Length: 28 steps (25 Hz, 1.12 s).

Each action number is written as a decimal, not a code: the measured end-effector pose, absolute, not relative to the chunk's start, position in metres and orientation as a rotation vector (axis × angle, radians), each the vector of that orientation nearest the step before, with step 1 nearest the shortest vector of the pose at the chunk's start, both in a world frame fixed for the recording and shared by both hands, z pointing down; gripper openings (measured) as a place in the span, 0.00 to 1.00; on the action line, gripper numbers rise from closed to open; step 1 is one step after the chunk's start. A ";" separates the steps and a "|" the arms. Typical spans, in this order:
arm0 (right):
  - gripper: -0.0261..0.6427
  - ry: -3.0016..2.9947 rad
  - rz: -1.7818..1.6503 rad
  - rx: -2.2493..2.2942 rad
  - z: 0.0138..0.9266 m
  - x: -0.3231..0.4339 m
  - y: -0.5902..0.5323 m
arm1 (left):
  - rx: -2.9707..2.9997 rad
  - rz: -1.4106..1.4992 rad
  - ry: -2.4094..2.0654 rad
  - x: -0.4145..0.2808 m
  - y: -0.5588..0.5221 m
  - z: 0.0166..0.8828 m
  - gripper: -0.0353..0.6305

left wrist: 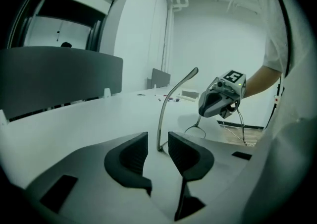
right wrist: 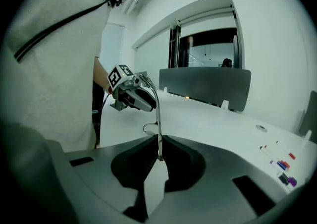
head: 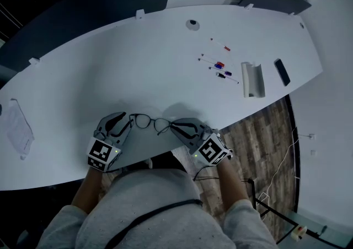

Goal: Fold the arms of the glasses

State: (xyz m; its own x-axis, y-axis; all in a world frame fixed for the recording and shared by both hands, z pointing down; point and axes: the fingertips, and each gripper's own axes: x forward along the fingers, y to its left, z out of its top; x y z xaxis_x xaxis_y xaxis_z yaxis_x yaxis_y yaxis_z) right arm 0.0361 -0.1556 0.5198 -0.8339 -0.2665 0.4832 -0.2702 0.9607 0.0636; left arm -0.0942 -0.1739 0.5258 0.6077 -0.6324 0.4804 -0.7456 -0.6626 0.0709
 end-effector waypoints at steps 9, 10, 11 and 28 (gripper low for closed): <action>0.09 -2.593 0.086 0.263 0.524 0.044 -0.158 | 2.703 0.677 -1.102 -0.071 -0.177 0.515 0.14; 0.09 -2.594 0.098 0.262 0.524 0.045 -0.158 | 2.700 0.673 -1.106 -0.071 -0.177 0.515 0.12; 0.09 -2.594 0.110 0.263 0.525 0.046 -0.159 | 2.699 0.671 -1.104 -0.071 -0.177 0.515 0.12; 0.09 -2.156 -0.237 0.241 0.540 0.024 -0.172 | 2.725 0.658 -1.050 -0.064 -0.163 0.513 0.10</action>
State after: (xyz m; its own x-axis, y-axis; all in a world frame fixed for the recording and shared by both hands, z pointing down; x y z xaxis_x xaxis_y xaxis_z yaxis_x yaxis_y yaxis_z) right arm 0.0243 -0.1724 0.5404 -0.5548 -0.2610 0.7899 -0.0831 0.9621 0.2596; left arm -0.0644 -0.1631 0.5127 0.6589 -0.6029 0.4499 -0.6677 -0.7442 -0.0195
